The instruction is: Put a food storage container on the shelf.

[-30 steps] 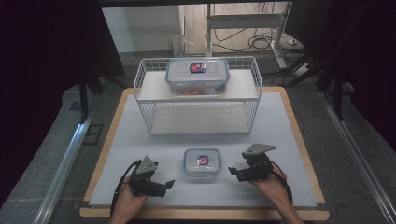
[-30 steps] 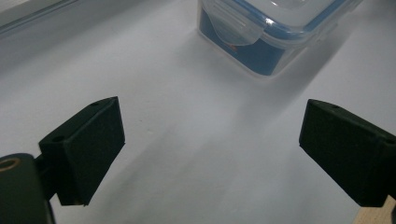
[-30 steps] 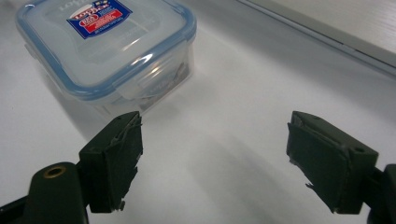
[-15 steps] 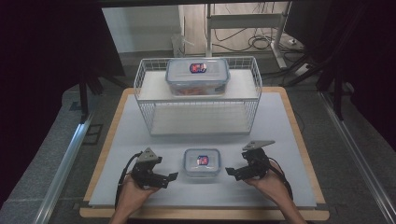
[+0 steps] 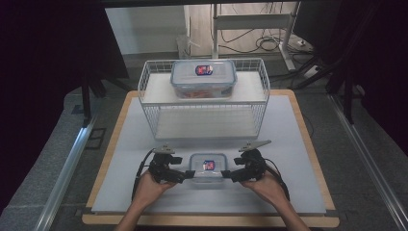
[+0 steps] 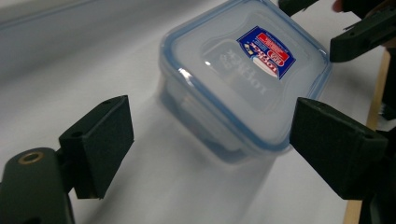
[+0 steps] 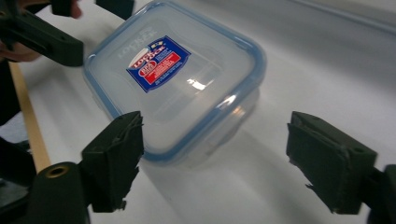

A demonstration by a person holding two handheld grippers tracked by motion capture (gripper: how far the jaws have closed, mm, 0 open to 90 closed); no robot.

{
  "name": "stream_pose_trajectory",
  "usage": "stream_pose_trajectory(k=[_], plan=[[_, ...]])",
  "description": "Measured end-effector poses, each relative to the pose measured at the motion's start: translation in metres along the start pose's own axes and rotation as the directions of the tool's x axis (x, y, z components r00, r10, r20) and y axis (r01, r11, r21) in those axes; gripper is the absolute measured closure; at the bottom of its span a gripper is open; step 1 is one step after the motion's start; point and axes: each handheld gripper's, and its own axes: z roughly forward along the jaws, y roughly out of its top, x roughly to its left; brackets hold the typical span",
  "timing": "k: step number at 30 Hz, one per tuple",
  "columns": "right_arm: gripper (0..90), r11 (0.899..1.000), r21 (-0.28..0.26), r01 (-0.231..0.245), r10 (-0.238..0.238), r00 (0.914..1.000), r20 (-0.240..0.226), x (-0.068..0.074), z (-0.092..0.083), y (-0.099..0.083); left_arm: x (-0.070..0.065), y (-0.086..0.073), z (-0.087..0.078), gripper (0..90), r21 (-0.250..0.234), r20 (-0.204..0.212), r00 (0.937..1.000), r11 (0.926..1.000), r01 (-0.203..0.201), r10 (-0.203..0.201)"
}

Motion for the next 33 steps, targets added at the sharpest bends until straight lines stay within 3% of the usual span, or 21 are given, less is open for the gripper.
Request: stream_pose_trajectory(k=[6, 9, 13, 19, 22, 33], plan=[[15.6, 0.998, 0.013, -0.054, 0.055, 0.996, -0.07, -0.006, 0.011, 0.002, -0.003, 0.008, 0.018, 11.6, 0.03, 0.074, 0.9972, 0.9995, 0.008, -0.01], [15.7, 0.997, 0.023, -0.074, 0.076, 0.9929, -0.092, -0.009, 0.016, 0.004, -0.006, 0.008, 0.023, 8.0, 0.049, 0.072, 0.9972, 0.9986, 0.019, -0.023], [16.3, 0.991, 0.049, -0.125, 0.132, 0.9753, -0.177, -0.011, 0.022, 0.003, -0.008, 0.006, 0.023, 12.1, 0.078, 0.069, 0.9975, 0.9969, 0.004, -0.01], [21.4, 0.996, 0.061, -0.07, 0.078, 0.9863, -0.145, -0.002, 0.017, 0.001, -0.012, 0.007, 0.018, 14.7, 0.077, 0.056, 0.9983, 0.997, 0.009, -0.014], [33.8, 0.997, 0.032, -0.067, 0.07, 0.9884, -0.134, -0.004, 0.011, 0.001, -0.013, 0.006, 0.011, 22.1, 0.056, 0.044, 0.9987, 0.9982, 0.022, -0.025], [53.6, 0.989, -0.033, -0.142, 0.134, 0.9724, -0.191, -0.011, -0.001, -0.008, -0.01, -0.002, -0.002, 45.6, -0.008, 0.074, 0.9951, 0.9978, 0.066, -0.066]])
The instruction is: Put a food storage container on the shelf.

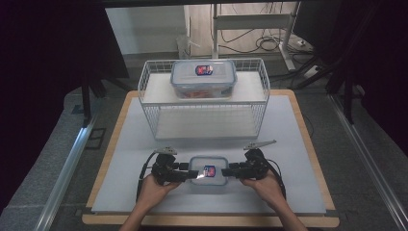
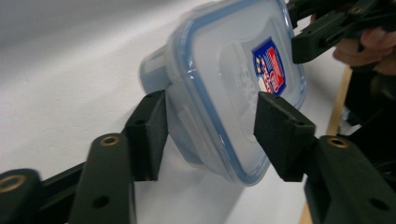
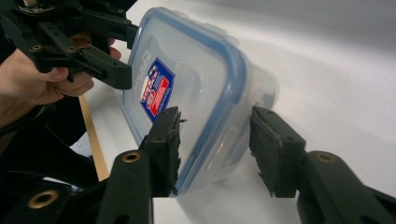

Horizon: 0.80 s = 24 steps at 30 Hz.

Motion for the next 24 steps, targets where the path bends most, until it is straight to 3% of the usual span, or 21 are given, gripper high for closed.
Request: stream_pose_trajectory(k=[4, 9, 10, 13, 20, 24], plan=[[54.1, 1.0, -0.007, -0.006, 0.006, 1.0, 0.002, 0.003, -0.001, -0.004, -0.002, -0.002, -0.002, 48.0, -0.009, -0.001, 1.0, 0.9999, -0.004, 0.004], [54.4, 0.999, -0.018, -0.029, 0.029, 0.9993, -0.025, 0.001, -0.002, -0.009, 0.001, -0.006, -0.006, 51.6, -0.027, 0.022, 0.9996, 0.9994, 0.02, -0.019], [53.3, 0.999, -0.018, -0.034, 0.033, 0.9992, -0.024, 0.001, -0.001, -0.01, 0.001, -0.008, -0.008, 57.6, -0.033, -0.002, 0.9998, 0.9992, 0.021, -0.021], [53.0, 0.999, -0.023, -0.044, 0.044, 0.999, -0.012, 0.001, -0.001, -0.011, 0.006, -0.012, -0.009, 63.4, -0.04, 0.032, 0.9983, 0.998, 0.049, -0.048], [53.1, 0.999, -0.03, -0.043, 0.043, 0.999, -0.01, 0.001, -0.002, -0.012, 0.007, -0.008, -0.004, 56.7, -0.043, 0.03, 0.9987, 0.9982, 0.042, -0.04], [54.9, 0.999, -0.042, -0.026, 0.026, 0.9997, 0.005, 0.002, -0.003, -0.01, 0.015, -0.007, -0.002, 47.6, -0.054, 0.041, 0.9959, 0.9951, 0.082, -0.08]])
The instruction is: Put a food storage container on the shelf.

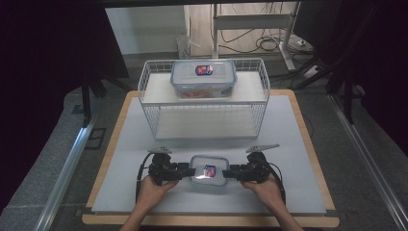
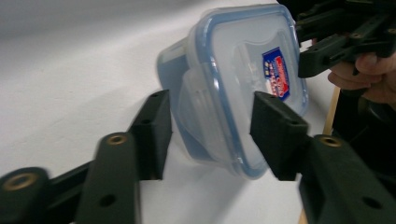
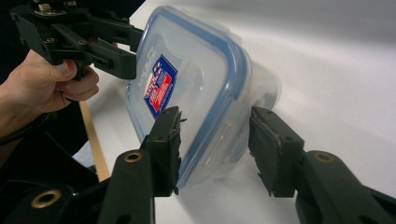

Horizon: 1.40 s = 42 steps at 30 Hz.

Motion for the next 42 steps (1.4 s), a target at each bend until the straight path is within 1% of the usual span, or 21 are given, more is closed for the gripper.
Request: stream_pose_trajectory(k=[1, 2, 3, 4, 6, 7, 8, 9, 11, 14, 17, 19, 23, 25, 27, 31, 34, 36, 38, 40, 42], plan=[[58.4, 1.0, -0.011, 0.009, -0.009, 0.9999, 0.011, 0.0, -0.001, 0.0, 0.002, 0.0, 0.0, 47.3, -0.001, 0.011, 0.9999, 0.9999, 0.011, -0.011], [59.9, 1.0, -0.023, 0.009, -0.008, 0.9999, 0.015, -0.001, -0.003, 0.001, 0.004, 0.0, 0.001, 45.9, -0.003, 0.02, 0.9996, 0.9998, 0.02, -0.02], [60.3, 1.0, -0.023, 0.0, 0.0, 1.0, 0.004, -0.002, -0.004, 0.002, 0.006, 0.0, 0.001, 45.2, 0.001, 0.03, 0.9992, 0.9996, 0.027, -0.027], [60.3, 1.0, -0.023, 0.0, 0.0, 1.0, 0.004, -0.002, -0.004, 0.002, 0.006, 0.0, 0.001, 44.7, 0.001, 0.03, 0.9992, 0.9996, 0.027, -0.027], [60.4, 0.999, -0.025, -0.022, 0.021, 0.9997, -0.011, -0.005, -0.003, 0.001, 0.009, 0.0, 0.002, 45.4, 0.002, 0.049, 0.9977, 0.999, 0.045, -0.045], [60.3, 0.999, -0.023, -0.022, 0.021, 0.9997, -0.009, -0.005, -0.004, 0.001, 0.011, 0.0, 0.002, 47.6, 0.003, 0.08, 0.995, 0.9982, 0.06, -0.06], [60.3, 0.999, -0.023, -0.024, 0.024, 0.9997, -0.011, -0.005, -0.003, 0.001, 0.012, 0.0, 0.002, 51.8, 0.002, 0.101, 0.9931, 0.9981, 0.061, -0.061], [60.2, 0.999, -0.024, -0.029, 0.029, 0.9995, -0.013, -0.005, -0.003, 0.001, 0.011, 0.0, 0.001, 56.9, 0.001, 0.102, 0.9931, 0.9983, 0.058, -0.058], [59.7, 0.999, -0.024, -0.042, 0.041, 0.999, -0.02, -0.006, -0.003, 0.001, 0.009, 0.001, 0.001, 57.5, 0.007, 0.092, 0.9942, 0.9985, 0.054, -0.055], [57.9, 0.999, -0.019, -0.043, 0.042, 0.9989, -0.023, -0.006, -0.002, 0.0, 0.009, -0.001, 0.001, 58.5, 0.009, 0.095, 0.9934, 0.998, 0.063, -0.063], [55.5, 0.999, -0.016, -0.051, 0.051, 0.9985, -0.02, -0.006, -0.001, -0.001, 0.007, -0.002, 0.003, 59.0, 0.024, 0.089, 0.9939, 0.9977, 0.064, -0.065], [54.7, 0.997, -0.018, -0.07, 0.069, 0.9972, -0.027, -0.007, -0.002, -0.003, 0.005, -0.003, 0.003, 59.0, 0.026, 0.085, 0.9942, 0.9976, 0.064, -0.066], [51.6, 0.99, -0.009, -0.138, 0.137, 0.9887, -0.06, -0.01, 0.001, -0.008, 0.003, -0.004, 0.003, 59.4, 0.026, 0.074, 0.995, 0.9975, 0.066, -0.067], [52.4, 0.989, -0.014, -0.15, 0.149, 0.987, -0.061, -0.011, 0.001, -0.009, 0.002, -0.004, 0.002, 59.7, 0.03, 0.072, 0.9951, 0.9974, 0.066, -0.068], [55.0, 0.988, -0.022, -0.151, 0.149, 0.9868, -0.063, -0.01, 0.0, -0.009, 0.001, -0.005, 0.002, 60.2, 0.034, 0.069, 0.9951, 0.9971, 0.068, -0.07], [55.4, 0.989, -0.022, -0.147, 0.145, 0.9872, -0.066, -0.011, 0.0, -0.007, 0.002, -0.002, 0.0, 60.4, 0.055, 0.066, 0.9968, 0.9977, 0.04, -0.044], [55.3, 0.99, -0.023, -0.138, 0.136, 0.9885, -0.066, -0.01, 0.001, -0.006, 0.004, 0.001, 0.0, 59.2, 0.041, 0.067, 0.9973, 0.9988, 0.025, -0.028], [54.8, 0.992, -0.02, -0.122, 0.12, 0.991, -0.058, -0.009, 0.002, -0.004, 0.007, 0.003, 0.001, 56.9, 0.026, 0.077, 0.9965, 0.9992, 0.031, -0.032], [54.6, 0.994, -0.017, -0.112, 0.111, 0.9924, -0.054, -0.009, 0.003, -0.003, 0.011, 0.003, 0.001, 54.1, 0.014, 0.087, 0.9949, 0.9987, 0.049, -0.05], [54.5, 0.994, -0.016, -0.109, 0.108, 0.9926, -0.056, -0.009, 0.004, -0.002, 0.013, 0.003, 0.001, 54.0, 0.009, 0.099, 0.993, 0.9979, 0.064, -0.065], [54.6, 0.994, -0.016, -0.111, 0.11, 0.9923, -0.057, -0.01, 0.004, -0.002, 0.013, 0.002, 0.001, 55.5, 0.007, 0.101, 0.9923, 0.9974, 0.072, -0.072]])
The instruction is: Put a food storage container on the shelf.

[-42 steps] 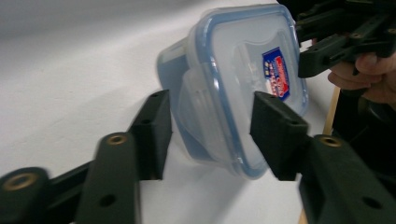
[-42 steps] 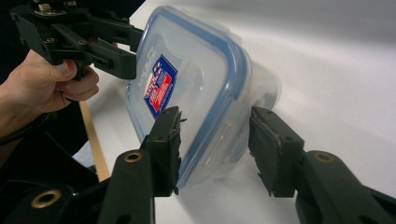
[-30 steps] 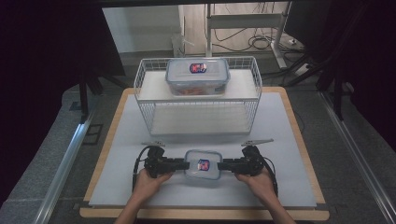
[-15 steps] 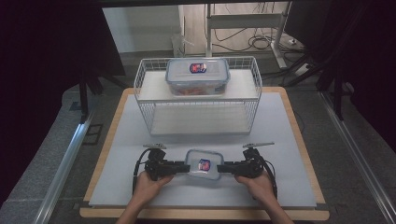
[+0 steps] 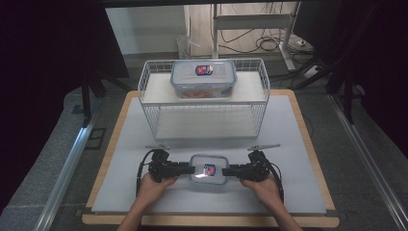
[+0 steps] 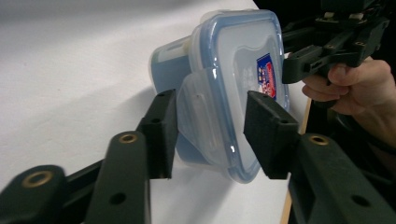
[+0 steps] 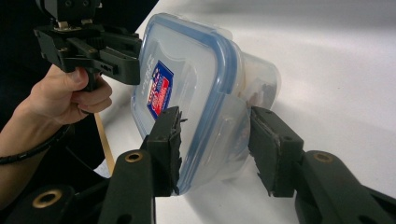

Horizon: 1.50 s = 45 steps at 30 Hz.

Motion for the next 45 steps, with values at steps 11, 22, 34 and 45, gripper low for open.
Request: stream_pose_trajectory(k=[11, 22, 34, 45], plan=[[56.8, 0.998, -0.025, -0.055, 0.055, 0.9985, -0.008, 0.0, -0.001, -0.002, -0.012, -0.003, -0.004, 63.8, -0.01, -0.051, 0.9979, 0.9992, 0.039, -0.04], [58.3, 0.997, -0.046, -0.067, 0.066, 0.9977, -0.018, 0.002, -0.001, 0.0, -0.012, -0.003, -0.005, 64.6, -0.027, -0.07, 0.9971, 0.9992, 0.029, -0.031], [57.6, 0.997, -0.047, -0.057, 0.057, 0.9983, -0.013, -0.003, 0.001, 0.001, 0.006, 0.001, 0.0, 54.3, -0.014, 0.013, 0.9978, 0.9978, 0.065, -0.065], [58.4, 0.995, -0.052, -0.086, 0.085, 0.9959, -0.031, -0.005, 0.0, 0.001, 0.0, 0.0, -0.003, 64.3, -0.019, -0.005, 0.9977, 0.9976, 0.067, -0.067]])
